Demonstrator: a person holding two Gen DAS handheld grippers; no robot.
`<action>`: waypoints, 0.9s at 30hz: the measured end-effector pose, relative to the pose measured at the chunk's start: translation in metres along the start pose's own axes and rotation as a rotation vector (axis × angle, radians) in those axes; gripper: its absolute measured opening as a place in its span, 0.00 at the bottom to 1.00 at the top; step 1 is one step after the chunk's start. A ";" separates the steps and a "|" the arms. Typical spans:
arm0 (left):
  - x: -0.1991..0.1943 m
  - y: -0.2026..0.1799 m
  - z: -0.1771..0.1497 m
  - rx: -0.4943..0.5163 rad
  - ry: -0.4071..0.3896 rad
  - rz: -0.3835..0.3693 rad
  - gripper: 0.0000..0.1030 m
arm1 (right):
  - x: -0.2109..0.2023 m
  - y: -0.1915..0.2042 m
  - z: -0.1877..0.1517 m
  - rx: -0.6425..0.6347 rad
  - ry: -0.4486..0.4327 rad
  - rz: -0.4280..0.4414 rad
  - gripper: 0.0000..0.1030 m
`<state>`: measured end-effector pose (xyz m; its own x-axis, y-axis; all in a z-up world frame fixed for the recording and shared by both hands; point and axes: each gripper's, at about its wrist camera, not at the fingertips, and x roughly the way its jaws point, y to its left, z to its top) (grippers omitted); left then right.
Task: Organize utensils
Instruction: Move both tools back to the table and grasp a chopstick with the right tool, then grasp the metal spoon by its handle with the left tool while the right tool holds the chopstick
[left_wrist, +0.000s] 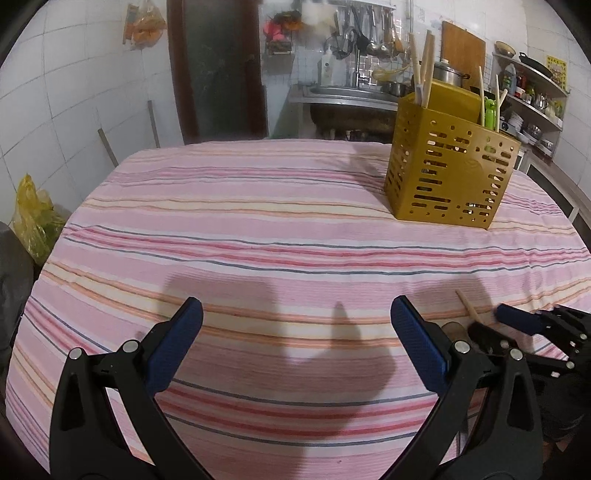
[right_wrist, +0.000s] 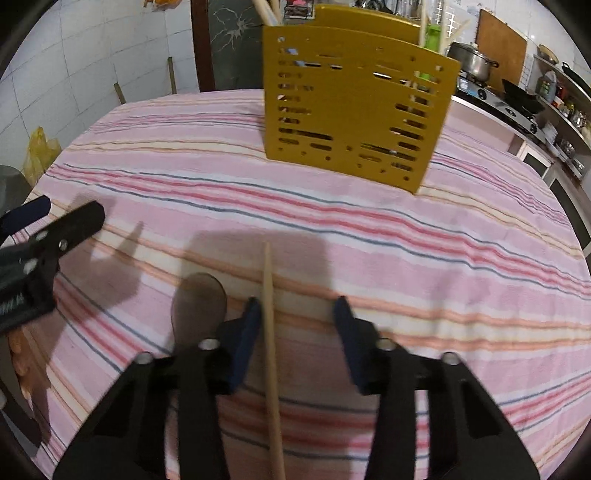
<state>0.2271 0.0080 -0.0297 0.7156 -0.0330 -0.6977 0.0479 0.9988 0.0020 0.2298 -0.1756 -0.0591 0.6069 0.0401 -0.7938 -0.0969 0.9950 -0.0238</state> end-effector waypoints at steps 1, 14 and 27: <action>0.000 -0.001 0.000 0.000 0.004 -0.005 0.95 | 0.000 -0.001 0.000 0.009 0.001 0.000 0.18; 0.003 -0.067 -0.016 0.043 0.104 -0.123 0.95 | -0.026 -0.077 -0.032 0.191 -0.018 -0.060 0.06; 0.027 -0.110 -0.024 0.079 0.211 -0.108 0.62 | -0.025 -0.094 -0.035 0.216 -0.012 -0.048 0.06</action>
<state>0.2244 -0.1023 -0.0655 0.5421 -0.1233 -0.8312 0.1769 0.9838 -0.0306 0.1956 -0.2731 -0.0583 0.6164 -0.0084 -0.7874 0.1033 0.9922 0.0703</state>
